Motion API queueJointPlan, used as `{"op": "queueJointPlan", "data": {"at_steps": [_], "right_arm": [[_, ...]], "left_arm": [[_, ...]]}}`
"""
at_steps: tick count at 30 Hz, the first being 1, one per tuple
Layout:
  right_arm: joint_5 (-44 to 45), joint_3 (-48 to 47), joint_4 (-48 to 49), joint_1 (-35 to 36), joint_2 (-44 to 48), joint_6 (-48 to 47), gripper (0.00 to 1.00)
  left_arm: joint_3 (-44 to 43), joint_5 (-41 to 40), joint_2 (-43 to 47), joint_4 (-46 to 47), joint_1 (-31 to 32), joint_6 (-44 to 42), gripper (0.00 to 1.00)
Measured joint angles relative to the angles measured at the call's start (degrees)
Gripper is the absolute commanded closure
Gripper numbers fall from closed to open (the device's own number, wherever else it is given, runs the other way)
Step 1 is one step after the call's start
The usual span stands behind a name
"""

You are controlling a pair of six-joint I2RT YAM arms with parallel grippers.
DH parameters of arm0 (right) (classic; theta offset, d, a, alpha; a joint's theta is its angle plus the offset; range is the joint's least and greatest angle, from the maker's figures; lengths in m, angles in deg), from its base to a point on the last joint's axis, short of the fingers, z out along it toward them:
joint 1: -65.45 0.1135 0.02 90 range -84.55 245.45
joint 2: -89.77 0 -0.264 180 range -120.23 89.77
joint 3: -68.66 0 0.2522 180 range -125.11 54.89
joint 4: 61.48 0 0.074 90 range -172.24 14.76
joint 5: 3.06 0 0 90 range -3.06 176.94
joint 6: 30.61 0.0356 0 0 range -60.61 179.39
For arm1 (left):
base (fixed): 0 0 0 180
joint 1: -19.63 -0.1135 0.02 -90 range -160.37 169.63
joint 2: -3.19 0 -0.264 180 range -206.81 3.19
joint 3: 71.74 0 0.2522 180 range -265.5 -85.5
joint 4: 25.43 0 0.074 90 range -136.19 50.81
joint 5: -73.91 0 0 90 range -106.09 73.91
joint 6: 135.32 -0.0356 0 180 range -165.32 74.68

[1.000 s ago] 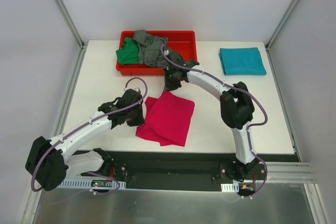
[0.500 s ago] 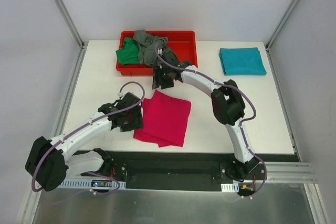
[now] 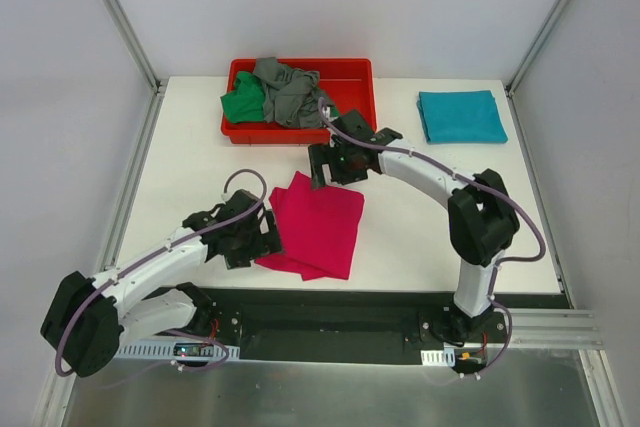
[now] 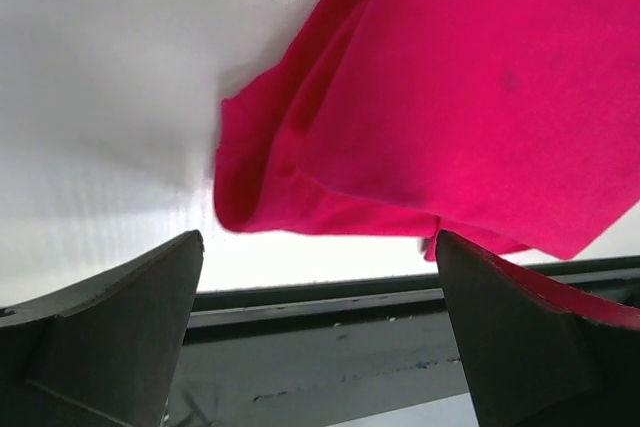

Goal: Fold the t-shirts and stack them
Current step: Fold the long partially folded tshirt into a neat square

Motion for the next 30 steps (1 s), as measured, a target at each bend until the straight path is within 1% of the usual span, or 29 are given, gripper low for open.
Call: {"op": "queueJointPlan", "data": {"at_steps": [2, 5, 10, 14, 17, 20, 22, 23, 25, 27, 30], "right_arm": [[-0.8, 3.7, 0.7, -0.3, 1.1, 0.0, 0.04], [-2.0, 7.9, 2.3, -0.7, 0.5, 0.0, 0.04], [-3.3, 11.0, 5.2, -0.7, -1.5, 0.5, 0.04], [-2.8, 14.2, 8.8, -0.7, 0.2, 2.5, 0.04], [-0.8, 21.0, 12.1, -0.4, 5.1, 6.5, 0.04], [3.0, 32.0, 15.8, 1.2, 13.7, 13.7, 0.04], [6.4, 38.4, 17.3, 4.1, 19.5, 18.4, 0.04], [8.8, 41.9, 17.6, 6.8, 23.1, 21.4, 0.04], [12.1, 45.7, 17.4, 11.6, 27.3, 25.3, 0.04], [14.4, 47.1, 16.2, 15.0, 29.8, 27.7, 0.04], [19.1, 46.9, 12.7, 16.7, 32.3, 28.7, 0.04]], "left_arm": [[2.2, 1.9, -1.6, 3.3, -0.1, 1.4, 0.01], [4.2, 3.6, -4.4, 8.7, -1.5, 3.1, 0.01], [3.3, 4.7, -8.7, 16.2, -4.2, 4.2, 0.01], [0.6, 5.0, -13.8, 20.3, -6.5, 3.8, 0.01], [-2.4, 4.8, -17.9, 21.5, -7.3, 2.3, 0.01], [-6.9, 4.7, -23.2, 22.0, -8.1, -0.3, 0.01], [-10.2, 5.0, -26.8, 22.3, -8.6, -2.3, 0.02], [-12.0, 5.3, -28.7, 22.5, -8.7, -3.5, 0.05], [-15.0, 6.3, -31.7, 22.9, -9.0, -5.9, 0.05], [-16.9, 7.0, -33.5, 23.0, -9.1, -8.3, 0.05], [-17.4, 6.6, -33.6, 21.7, -9.1, -11.2, 0.04]]}}
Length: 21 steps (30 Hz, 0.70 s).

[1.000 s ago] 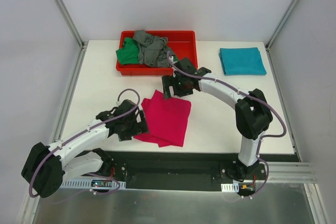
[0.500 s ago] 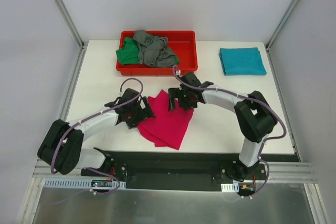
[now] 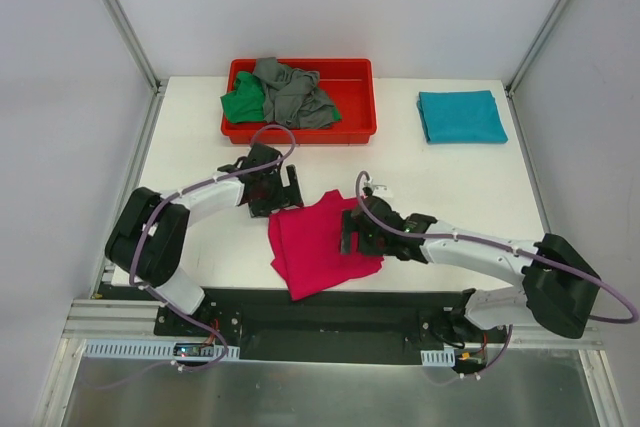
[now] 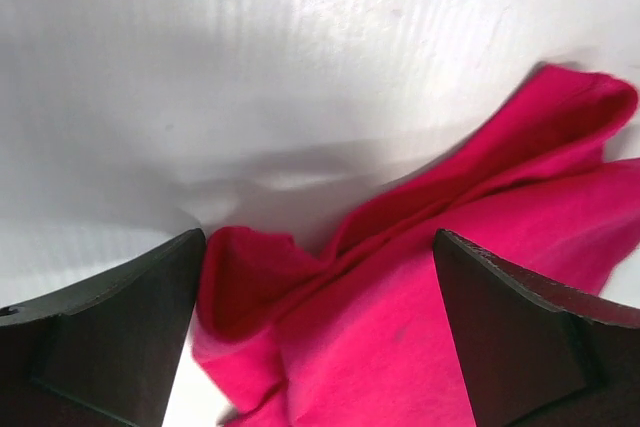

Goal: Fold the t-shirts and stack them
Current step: Fold the long partially folded tshirt into a neat square

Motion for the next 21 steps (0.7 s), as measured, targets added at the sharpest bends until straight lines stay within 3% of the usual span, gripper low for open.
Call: {"op": "queueJointPlan", "data": {"at_steps": [5, 10, 14, 18, 21], "right_arm": [[7.6, -4.7, -5.2, -1.5, 1.4, -3.7, 0.04], [8.1, -9.7, -5.4, -6.6, -0.2, -8.6, 0.04], [7.3, -12.0, -5.1, -10.5, -4.3, -10.9, 0.04], [6.1, -13.4, -5.2, -11.7, -7.7, -12.3, 0.04], [4.9, -14.5, -4.9, -12.2, -9.8, -12.9, 0.04]], "left_arm": [[1.6, -5.2, 4.7, -6.1, 0.0, -1.8, 0.03], [4.9, -6.5, 14.6, -10.0, -0.2, -2.0, 0.04], [5.4, -4.6, 17.3, -10.0, -0.2, -2.3, 0.15], [5.9, 0.0, 13.8, -8.0, -0.2, -2.5, 0.33], [6.4, 3.0, 10.7, -6.6, -0.2, -2.3, 0.39]]}}
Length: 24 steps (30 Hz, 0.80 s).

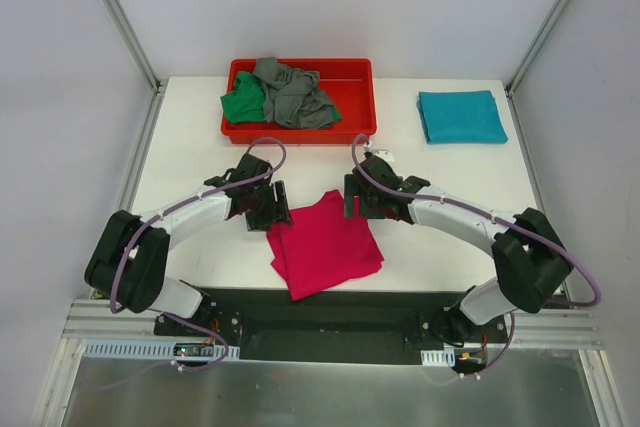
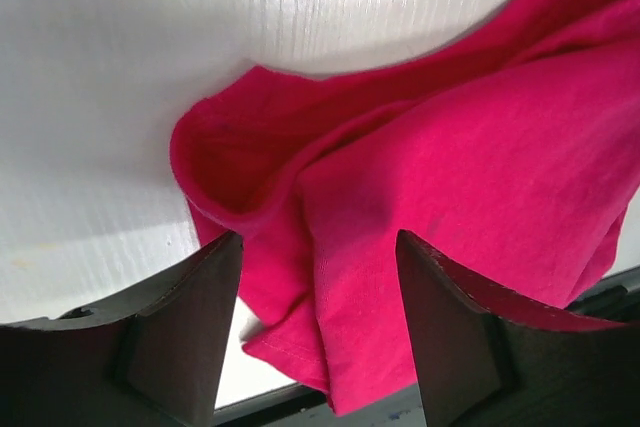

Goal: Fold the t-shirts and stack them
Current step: Fold the long partially folded tshirt into a neat square

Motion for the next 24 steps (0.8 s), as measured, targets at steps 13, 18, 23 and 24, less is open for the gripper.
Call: {"op": "queueJointPlan", "data": {"at_steps": [13, 18, 23, 24], "right_arm": [[-3.7, -1.1, 1.3, -3.3, -4.8, -2.8, 0.02], [-4.7, -1.2, 2.0, -3.4, -4.8, -3.6, 0.01], [-6.3, -1.2, 3.4, -4.0, -4.8, -4.0, 0.10], [-6.6, -1.3, 3.7, -4.0, -4.8, -4.2, 0.13]], "left_arm": [[1.8, -0.3, 3.2, -1.3, 0.1, 1.2, 0.40], [1.4, -0.2, 5.0, -2.3, 1.0, 1.1, 0.45], [-1.5, 0.7, 1.9, -2.7, 1.6, 0.5, 0.64], [-2.3, 1.2, 0.7, -2.7, 1.6, 0.2, 0.69]]}}
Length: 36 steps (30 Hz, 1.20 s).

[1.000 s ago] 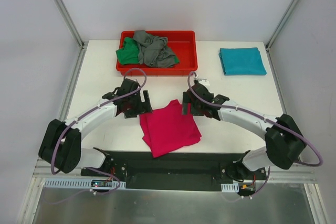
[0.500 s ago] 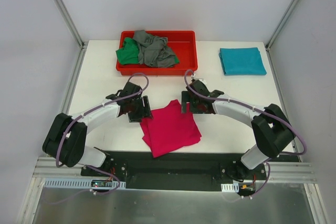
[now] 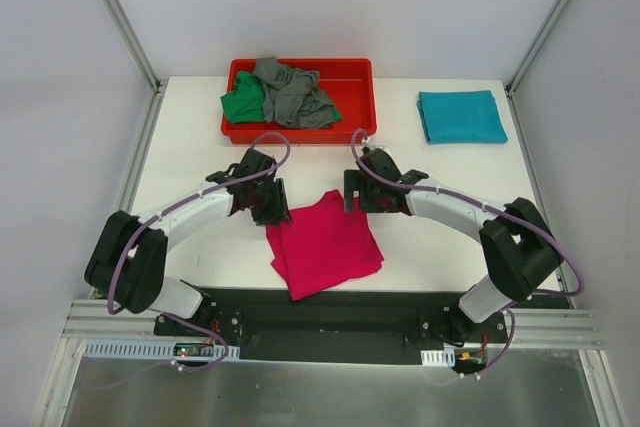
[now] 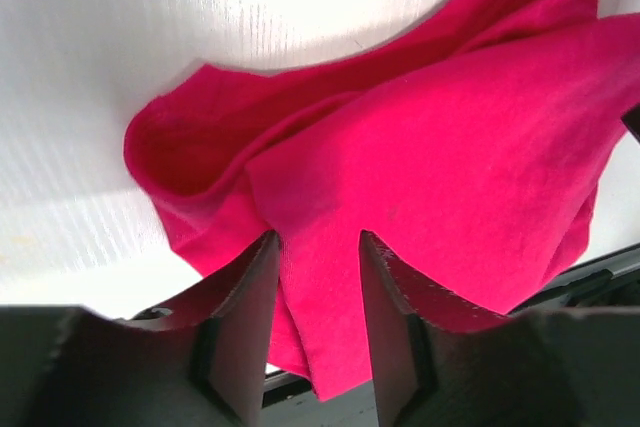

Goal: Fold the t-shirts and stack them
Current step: Fold the long partially folded tshirt into a neat square

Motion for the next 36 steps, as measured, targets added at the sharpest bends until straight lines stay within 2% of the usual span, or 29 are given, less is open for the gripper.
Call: {"op": "queueJointPlan", "data": {"at_steps": [6, 10, 12, 15, 16, 18, 24, 31, 36], "right_arm": [[-1.8, -1.2, 1.7, -0.7, -1.1, -1.0, 0.26], [-2.5, -1.4, 3.5, -1.2, -3.3, -2.3, 0.37], [-2.8, -1.4, 4.3, -1.4, -4.4, -3.1, 0.45], [-3.4, -1.4, 5.7, -1.6, -5.2, -4.4, 0.75], [-3.7, -1.4, 6.3, -1.6, -5.3, -4.8, 0.88], [-4.1, -1.4, 7.4, -1.6, -5.3, -5.6, 0.98], [-5.2, 0.5, 8.9, -1.6, -2.4, -7.2, 0.99], [-10.1, 3.6, 8.3, -1.4, 9.7, -8.1, 1.00], [-14.7, 3.1, 8.2, -1.1, 11.3, -8.9, 0.99]], "left_arm": [[-2.1, 0.5, -5.7, 0.0, 0.0, -0.6, 1.00], [-2.1, 0.4, -6.2, 0.0, 0.0, -0.6, 1.00], [-2.1, 0.3, -6.0, 0.0, 0.0, -0.6, 1.00], [-2.0, 0.0, -5.0, 0.0, 0.0, -0.6, 1.00], [-1.9, 0.0, -4.5, 0.0, 0.0, -0.6, 1.00], [-1.7, 0.0, -3.4, 0.0, 0.0, -0.6, 1.00], [0.5, 1.2, 2.6, 0.3, 0.0, -0.6, 1.00], [6.3, 4.3, 17.8, 0.8, 0.0, -0.1, 1.00], [8.8, 3.4, 25.8, 0.0, 0.0, 1.7, 1.00]]}}
